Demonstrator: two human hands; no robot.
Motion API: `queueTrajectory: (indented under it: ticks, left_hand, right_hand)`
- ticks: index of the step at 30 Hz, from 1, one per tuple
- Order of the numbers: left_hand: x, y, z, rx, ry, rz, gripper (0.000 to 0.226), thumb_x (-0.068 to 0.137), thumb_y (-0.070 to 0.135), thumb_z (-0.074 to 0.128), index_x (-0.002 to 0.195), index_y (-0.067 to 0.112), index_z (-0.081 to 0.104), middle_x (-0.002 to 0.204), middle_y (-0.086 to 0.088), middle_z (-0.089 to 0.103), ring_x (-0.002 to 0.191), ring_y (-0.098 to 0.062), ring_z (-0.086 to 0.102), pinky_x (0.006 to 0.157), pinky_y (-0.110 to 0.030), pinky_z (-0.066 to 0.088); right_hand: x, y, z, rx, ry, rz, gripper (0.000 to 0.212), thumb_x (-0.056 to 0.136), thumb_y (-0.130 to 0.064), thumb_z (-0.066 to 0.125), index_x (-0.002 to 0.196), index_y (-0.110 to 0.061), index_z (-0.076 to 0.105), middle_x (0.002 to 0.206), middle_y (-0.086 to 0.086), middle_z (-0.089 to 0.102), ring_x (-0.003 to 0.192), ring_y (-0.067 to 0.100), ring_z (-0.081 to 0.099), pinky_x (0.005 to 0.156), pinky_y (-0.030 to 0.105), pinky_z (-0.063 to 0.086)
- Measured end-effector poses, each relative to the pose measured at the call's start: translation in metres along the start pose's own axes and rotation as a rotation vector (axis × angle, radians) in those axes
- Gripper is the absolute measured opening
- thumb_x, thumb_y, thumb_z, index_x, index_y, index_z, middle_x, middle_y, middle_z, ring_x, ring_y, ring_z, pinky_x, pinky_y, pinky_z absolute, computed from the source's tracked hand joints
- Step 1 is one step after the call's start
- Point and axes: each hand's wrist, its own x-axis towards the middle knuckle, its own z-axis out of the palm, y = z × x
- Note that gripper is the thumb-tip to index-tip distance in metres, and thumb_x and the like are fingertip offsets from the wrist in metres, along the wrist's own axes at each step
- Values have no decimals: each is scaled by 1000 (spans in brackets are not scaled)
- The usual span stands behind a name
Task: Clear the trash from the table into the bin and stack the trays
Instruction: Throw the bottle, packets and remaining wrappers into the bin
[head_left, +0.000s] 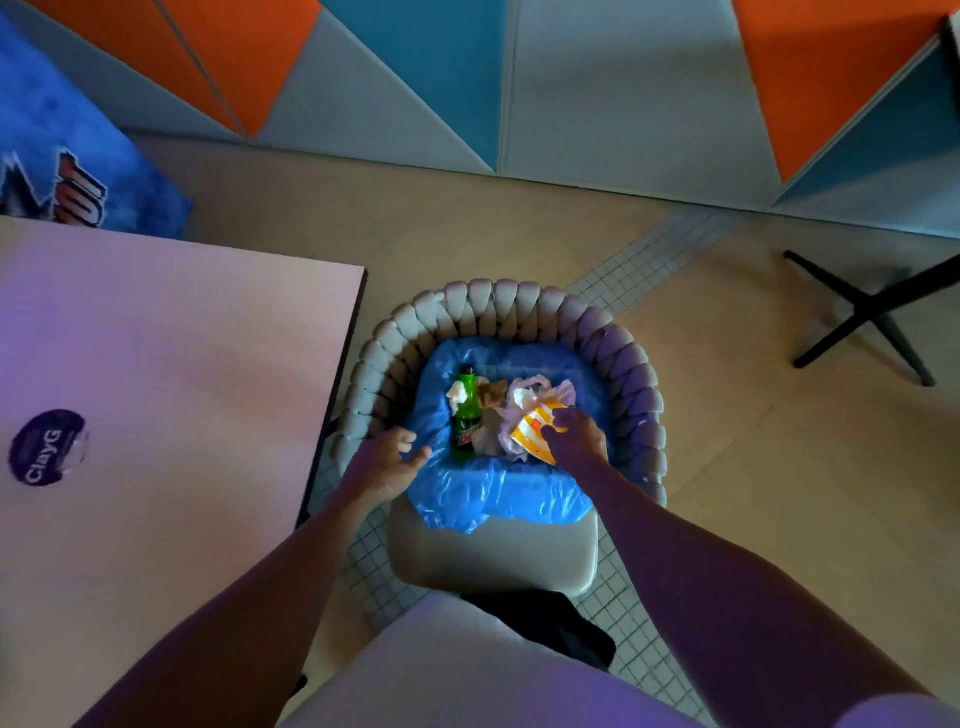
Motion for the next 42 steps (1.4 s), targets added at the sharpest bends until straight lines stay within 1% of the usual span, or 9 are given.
queueTrajectory:
  ticks: [3, 6, 10, 14, 18, 21, 26, 33, 42]
  left_hand:
    - [-20, -15, -8, 6, -3, -18, 55, 96, 49, 66, 140, 15, 60, 138, -3, 66, 125, -21, 63, 103, -32, 51]
    - [-44, -38, -17, -25, 3, -49, 55, 99, 46, 63, 142, 12, 58, 143, -6, 62, 130, -23, 60, 106, -33, 49]
    - [-80, -80, -26, -41, 113, -102, 50, 96, 46, 66, 135, 14, 63, 137, -9, 66, 128, -28, 62, 102, -35, 51]
    - [-123, -128, -34, -111, 199, -182, 52, 97, 45, 65, 139, 14, 61, 143, -8, 63, 132, -28, 58, 106, -35, 48]
    - [-175, -182, -38, -222, 313, -242, 43, 98, 42, 65, 129, 11, 66, 133, -8, 69, 125, -27, 63, 103, -34, 50]
    - [-216, -223, -41, -298, 396, -324, 44, 98, 44, 65, 128, 12, 67, 129, -6, 71, 122, -25, 65, 102, -35, 51]
    - [-277, -286, -40, -413, 519, -423, 45, 99, 44, 64, 131, 12, 66, 130, -7, 70, 121, -25, 65, 103, -38, 52]
    - [-353, -366, -28, -528, 663, -529, 41, 97, 40, 67, 126, 11, 68, 126, -6, 72, 118, -23, 67, 100, -37, 53]
    - [-442, -455, 12, -647, 763, -675, 37, 95, 40, 68, 124, 17, 69, 125, -3, 73, 118, -22, 66, 98, -33, 52]
  right_hand:
    - [-14, -19, 16, -56, -42, -103, 35, 92, -18, 70, 125, -7, 68, 126, 9, 69, 117, 30, 64, 97, 35, 50]
    - [-30, -38, 38, -86, -105, -175, 35, 94, -17, 70, 126, -2, 66, 124, 15, 68, 116, 34, 64, 95, 39, 51]
    - [-56, -62, 74, -127, -213, -254, 39, 94, -12, 71, 129, 3, 61, 131, 23, 62, 115, 35, 62, 100, 47, 50]
    - [-91, -85, 112, -185, -325, -353, 45, 94, -18, 73, 133, -2, 60, 132, 17, 64, 114, 31, 64, 105, 49, 50]
    - [-135, -112, 157, -322, -412, -488, 45, 93, -26, 75, 133, -10, 65, 130, 8, 69, 114, 26, 68, 84, 32, 54]
    - [-173, -126, 193, -444, -457, -601, 43, 91, -30, 75, 130, -14, 67, 125, 7, 71, 117, 24, 67, 96, 30, 51]
    - [-237, -141, 249, -534, -584, -721, 44, 89, -32, 78, 128, -16, 68, 124, 4, 73, 108, 19, 71, 99, 31, 52]
    - [-315, -146, 328, -677, -678, -920, 44, 88, -34, 79, 127, -17, 68, 124, 2, 73, 104, 17, 73, 88, 21, 46]
    - [-400, -124, 418, -761, -755, -1012, 45, 88, -37, 78, 127, -18, 67, 125, -1, 71, 93, 12, 65, 85, 21, 42]
